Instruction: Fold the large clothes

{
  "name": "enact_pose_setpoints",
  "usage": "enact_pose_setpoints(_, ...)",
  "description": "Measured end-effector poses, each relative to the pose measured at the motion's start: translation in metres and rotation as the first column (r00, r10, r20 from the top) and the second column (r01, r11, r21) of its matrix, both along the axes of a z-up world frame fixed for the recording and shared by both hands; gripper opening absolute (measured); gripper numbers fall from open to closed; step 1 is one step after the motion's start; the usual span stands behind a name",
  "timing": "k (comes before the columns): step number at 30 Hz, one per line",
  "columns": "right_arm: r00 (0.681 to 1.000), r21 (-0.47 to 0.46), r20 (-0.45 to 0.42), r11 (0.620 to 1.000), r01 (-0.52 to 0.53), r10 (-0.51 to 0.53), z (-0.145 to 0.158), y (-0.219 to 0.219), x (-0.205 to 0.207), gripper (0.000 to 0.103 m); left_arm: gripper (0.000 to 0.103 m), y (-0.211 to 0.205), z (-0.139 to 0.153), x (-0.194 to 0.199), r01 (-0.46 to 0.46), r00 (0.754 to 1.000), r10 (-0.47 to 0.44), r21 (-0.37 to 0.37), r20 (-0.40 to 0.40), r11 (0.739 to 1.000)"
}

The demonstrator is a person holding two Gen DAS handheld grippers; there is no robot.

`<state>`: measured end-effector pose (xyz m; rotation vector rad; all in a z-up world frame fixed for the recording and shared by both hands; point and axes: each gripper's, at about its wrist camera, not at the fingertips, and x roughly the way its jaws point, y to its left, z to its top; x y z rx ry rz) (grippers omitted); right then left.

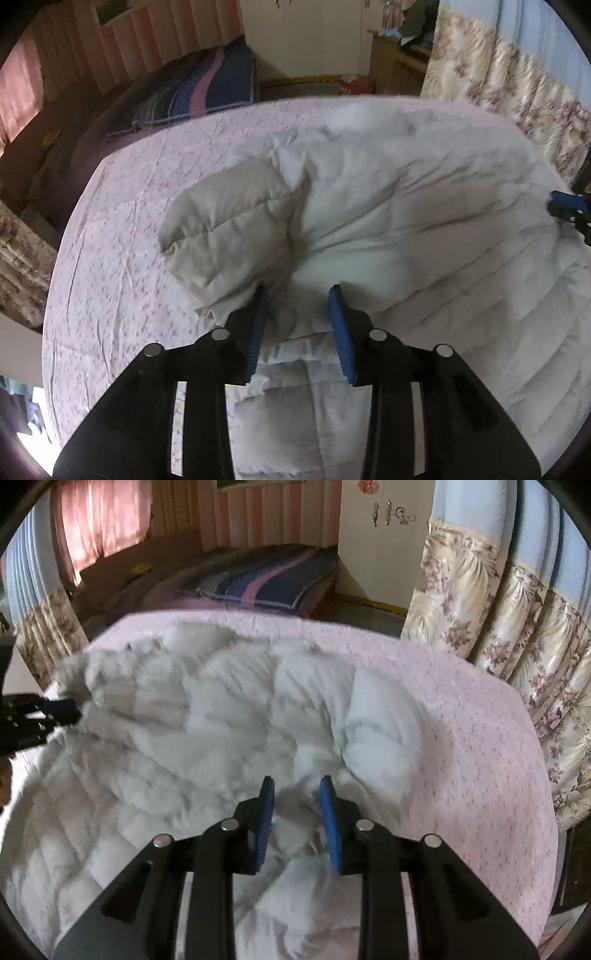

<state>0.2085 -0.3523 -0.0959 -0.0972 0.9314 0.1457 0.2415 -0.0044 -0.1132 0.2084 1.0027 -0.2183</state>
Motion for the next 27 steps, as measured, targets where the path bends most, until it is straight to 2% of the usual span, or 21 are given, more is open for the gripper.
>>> enact_pose_setpoints(3, 0.999, -0.001, -0.044, 1.0, 0.014, -0.014, -0.02, -0.006, 0.01, 0.024, 0.027, 0.004, -0.016, 0.012, -0.015, 0.999, 0.015, -0.003, -0.046, 1.0)
enact_pose_setpoints(7, 0.997, -0.032, -0.067, 0.999, 0.022, -0.024, -0.037, -0.005, 0.019, 0.023, 0.026, 0.0, -0.027, 0.023, -0.008, 0.998, 0.009, 0.017, -0.06, 1.0)
enact_pose_setpoints(14, 0.996, -0.027, -0.078, 0.999, 0.041, -0.043, -0.037, -0.006, 0.022, 0.023, 0.026, -0.005, -0.028, 0.026, -0.002, 0.999, 0.004, 0.045, -0.045, 0.999)
enact_pose_setpoints(17, 1.0, 0.015, -0.017, 1.0, 0.013, -0.013, -0.016, -0.001, -0.003, 0.026, 0.028, -0.001, -0.014, 0.007, -0.005, 1.0, 0.005, 0.028, -0.016, 1.0)
enact_pose_setpoints(18, 1.0, 0.047, 0.016, 0.999, 0.001, -0.002, -0.006, -0.001, -0.016, 0.026, 0.038, 0.002, -0.007, -0.004, -0.002, 1.0, 0.002, 0.009, 0.001, 1.0)
enact_pose_setpoints(19, 0.999, 0.072, 0.042, 0.997, -0.006, 0.003, 0.004, -0.001, -0.028, 0.026, 0.059, 0.006, 0.002, -0.016, 0.004, 1.0, -0.004, -0.012, 0.023, 1.0)
enact_pose_setpoints(21, 0.996, 0.107, 0.09, 0.994, 0.007, -0.016, 0.023, -0.005, -0.056, 0.027, 0.084, 0.016, 0.024, -0.046, -0.029, 0.994, 0.029, 0.001, 0.11, 1.0)
enact_pose_setpoints(22, 0.992, 0.129, 0.12, 0.991, 0.017, -0.032, 0.033, -0.008, -0.072, 0.032, 0.086, 0.023, 0.035, -0.067, -0.04, 0.986, 0.038, 0.008, 0.162, 0.999)
enact_pose_setpoints(23, 0.988, 0.143, 0.146, 0.989, 0.029, -0.05, 0.04, -0.011, -0.086, 0.045, 0.086, 0.027, 0.041, -0.081, -0.039, 0.983, 0.038, -0.003, 0.18, 0.999)
enact_pose_setpoints(25, 0.973, 0.153, 0.214, 0.987, 0.057, -0.089, 0.051, -0.012, -0.122, 0.062, 0.088, 0.036, 0.051, -0.108, -0.041, 0.979, 0.048, -0.039, 0.2, 0.998)
enact_pose_setpoints(27, 0.959, 0.154, 0.262, 0.985, 0.073, -0.112, 0.056, -0.013, -0.149, 0.067, 0.09, 0.047, 0.054, -0.136, -0.057, 0.974, 0.07, -0.066, 0.216, 0.996)
